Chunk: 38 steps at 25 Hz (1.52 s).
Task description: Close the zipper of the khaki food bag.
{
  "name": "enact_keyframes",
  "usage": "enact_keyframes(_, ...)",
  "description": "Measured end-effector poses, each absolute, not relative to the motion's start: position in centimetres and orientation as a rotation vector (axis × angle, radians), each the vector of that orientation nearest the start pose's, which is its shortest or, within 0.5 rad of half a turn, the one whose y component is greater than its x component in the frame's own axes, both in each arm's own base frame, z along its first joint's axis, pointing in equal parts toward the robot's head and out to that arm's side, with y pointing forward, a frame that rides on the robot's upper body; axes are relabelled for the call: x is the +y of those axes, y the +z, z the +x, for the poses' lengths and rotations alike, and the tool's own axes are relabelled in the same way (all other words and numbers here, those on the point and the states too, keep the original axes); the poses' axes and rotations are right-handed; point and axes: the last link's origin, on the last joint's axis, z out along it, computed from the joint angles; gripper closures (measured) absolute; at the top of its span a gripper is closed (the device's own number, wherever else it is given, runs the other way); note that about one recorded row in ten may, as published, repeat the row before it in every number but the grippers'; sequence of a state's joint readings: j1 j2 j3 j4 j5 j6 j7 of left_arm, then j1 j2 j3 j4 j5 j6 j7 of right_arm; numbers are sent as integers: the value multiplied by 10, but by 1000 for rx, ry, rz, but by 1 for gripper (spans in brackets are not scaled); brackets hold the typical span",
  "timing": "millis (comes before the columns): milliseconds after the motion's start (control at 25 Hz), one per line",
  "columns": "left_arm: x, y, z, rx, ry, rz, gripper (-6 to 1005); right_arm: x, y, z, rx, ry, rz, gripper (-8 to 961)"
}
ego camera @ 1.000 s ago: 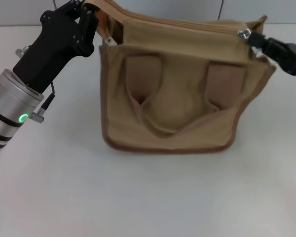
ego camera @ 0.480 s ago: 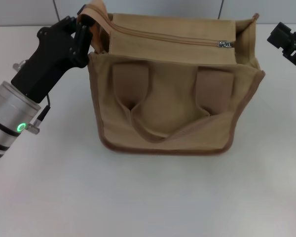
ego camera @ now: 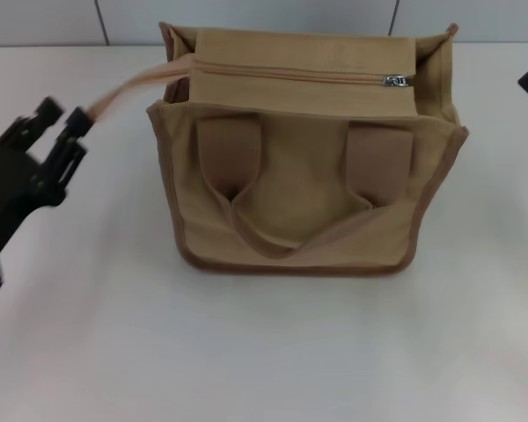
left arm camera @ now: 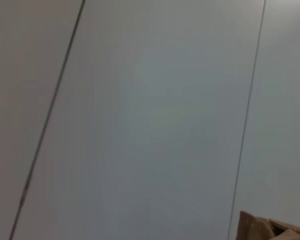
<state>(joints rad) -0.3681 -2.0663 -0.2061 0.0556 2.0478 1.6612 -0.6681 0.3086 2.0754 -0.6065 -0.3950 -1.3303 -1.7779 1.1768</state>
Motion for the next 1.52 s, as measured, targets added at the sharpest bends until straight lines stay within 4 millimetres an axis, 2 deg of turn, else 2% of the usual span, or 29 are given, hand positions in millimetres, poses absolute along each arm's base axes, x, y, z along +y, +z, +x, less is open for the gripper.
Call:
enact_keyframes(240, 226, 19, -335, -540, -1184, -1833, 453, 265, 41, 291, 566, 1487, -1968, 124)
enact_keyframes(400, 209, 28, -335, -538, -1234, -1932, 298, 266, 36, 287, 554, 1484, -2014, 125)
enact_keyframes(520, 201, 30, -327, -484, -1262, -2119, 279, 264, 29, 278, 512, 1474, -2147, 125)
enact_keyframes(720, 204, 21, -319, -405, -1201, -2380, 248, 255, 9, 263, 362, 1368, -2494, 125)
enact_keyframes(840, 204, 13, -315, -347, -1139, -2534, 229, 248, -6, 260, 303, 1293, -2642, 125)
enact_keyframes(1000, 204, 4, -309, -313, -1118, -2648, 227, 243, -22, 263, 297, 1176, -2794, 125)
enact_keyframes(1240, 207, -5, -303, -293, -1107, -2709, 227, 242, -44, 268, 331, 1063, -2865, 125)
enact_keyframes(1520, 210, -18, -299, -295, -1073, -2768, 227, 238, -53, 270, 291, 1051, -2856, 125)
